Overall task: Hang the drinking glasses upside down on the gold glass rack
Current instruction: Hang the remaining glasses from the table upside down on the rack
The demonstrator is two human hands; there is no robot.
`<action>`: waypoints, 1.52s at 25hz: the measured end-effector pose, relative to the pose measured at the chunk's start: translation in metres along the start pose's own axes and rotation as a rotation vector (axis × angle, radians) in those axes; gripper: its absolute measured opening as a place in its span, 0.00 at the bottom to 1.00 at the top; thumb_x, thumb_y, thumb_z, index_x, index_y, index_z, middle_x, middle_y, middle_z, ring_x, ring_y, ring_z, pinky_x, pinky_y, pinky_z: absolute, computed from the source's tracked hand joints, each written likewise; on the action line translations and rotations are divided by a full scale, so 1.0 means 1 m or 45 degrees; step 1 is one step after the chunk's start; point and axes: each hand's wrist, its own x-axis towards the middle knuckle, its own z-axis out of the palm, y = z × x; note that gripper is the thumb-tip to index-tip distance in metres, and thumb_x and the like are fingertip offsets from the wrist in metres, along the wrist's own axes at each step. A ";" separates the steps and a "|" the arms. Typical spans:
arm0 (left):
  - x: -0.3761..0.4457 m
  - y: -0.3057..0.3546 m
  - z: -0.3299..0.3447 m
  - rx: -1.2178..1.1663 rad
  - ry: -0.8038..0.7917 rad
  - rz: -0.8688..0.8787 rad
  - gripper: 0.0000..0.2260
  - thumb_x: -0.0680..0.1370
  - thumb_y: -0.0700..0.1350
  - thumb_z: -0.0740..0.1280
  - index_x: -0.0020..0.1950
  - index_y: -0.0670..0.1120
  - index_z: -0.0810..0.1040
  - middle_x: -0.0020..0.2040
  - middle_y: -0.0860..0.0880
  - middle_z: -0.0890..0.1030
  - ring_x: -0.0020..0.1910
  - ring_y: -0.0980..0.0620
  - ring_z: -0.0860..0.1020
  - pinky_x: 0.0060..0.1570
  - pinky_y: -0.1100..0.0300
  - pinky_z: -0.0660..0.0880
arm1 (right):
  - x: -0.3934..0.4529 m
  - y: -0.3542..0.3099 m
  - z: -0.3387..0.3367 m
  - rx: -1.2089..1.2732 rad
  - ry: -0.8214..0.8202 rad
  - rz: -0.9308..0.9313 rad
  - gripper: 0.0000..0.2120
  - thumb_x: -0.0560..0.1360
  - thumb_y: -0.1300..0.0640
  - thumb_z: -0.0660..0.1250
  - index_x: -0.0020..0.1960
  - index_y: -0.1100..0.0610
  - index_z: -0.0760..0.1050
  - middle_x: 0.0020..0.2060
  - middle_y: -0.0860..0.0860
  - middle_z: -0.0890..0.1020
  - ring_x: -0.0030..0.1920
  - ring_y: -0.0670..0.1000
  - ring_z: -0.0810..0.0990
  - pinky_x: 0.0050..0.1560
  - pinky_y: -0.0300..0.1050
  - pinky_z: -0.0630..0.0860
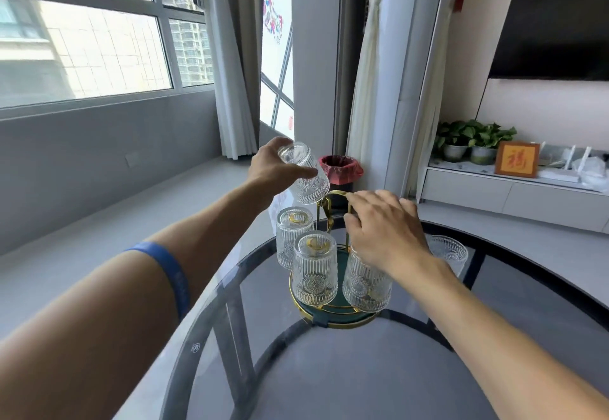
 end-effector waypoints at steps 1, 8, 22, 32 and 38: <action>0.005 -0.002 0.005 0.004 -0.035 -0.011 0.36 0.61 0.46 0.84 0.67 0.50 0.75 0.67 0.48 0.77 0.57 0.51 0.75 0.56 0.58 0.71 | 0.000 -0.003 -0.001 -0.007 0.005 0.010 0.21 0.80 0.50 0.52 0.70 0.52 0.68 0.69 0.48 0.73 0.70 0.54 0.66 0.68 0.59 0.59; 0.029 -0.020 0.043 0.312 -0.288 -0.048 0.36 0.64 0.40 0.82 0.70 0.48 0.74 0.68 0.45 0.76 0.57 0.49 0.74 0.54 0.60 0.69 | -0.003 0.000 0.001 0.091 0.039 0.016 0.20 0.80 0.51 0.52 0.69 0.50 0.69 0.68 0.47 0.74 0.66 0.54 0.70 0.65 0.57 0.63; 0.019 -0.020 0.048 0.495 -0.582 -0.163 0.39 0.70 0.34 0.76 0.78 0.47 0.64 0.75 0.40 0.68 0.70 0.41 0.71 0.67 0.53 0.69 | -0.002 0.007 0.006 0.180 0.050 0.031 0.22 0.79 0.50 0.53 0.72 0.49 0.66 0.71 0.47 0.72 0.66 0.54 0.70 0.63 0.56 0.64; -0.178 0.001 0.018 0.202 -0.300 0.572 0.21 0.74 0.43 0.67 0.67 0.51 0.76 0.60 0.53 0.81 0.56 0.54 0.78 0.54 0.59 0.76 | -0.133 0.055 0.023 0.601 0.136 0.327 0.24 0.80 0.50 0.59 0.75 0.52 0.62 0.75 0.49 0.65 0.74 0.48 0.60 0.70 0.37 0.55; -0.257 -0.061 0.088 0.517 -0.777 0.435 0.27 0.76 0.50 0.69 0.74 0.49 0.69 0.72 0.50 0.73 0.70 0.49 0.71 0.69 0.57 0.67 | -0.202 0.080 0.036 0.724 -0.011 0.686 0.31 0.75 0.49 0.67 0.75 0.48 0.61 0.75 0.48 0.66 0.72 0.50 0.65 0.68 0.44 0.64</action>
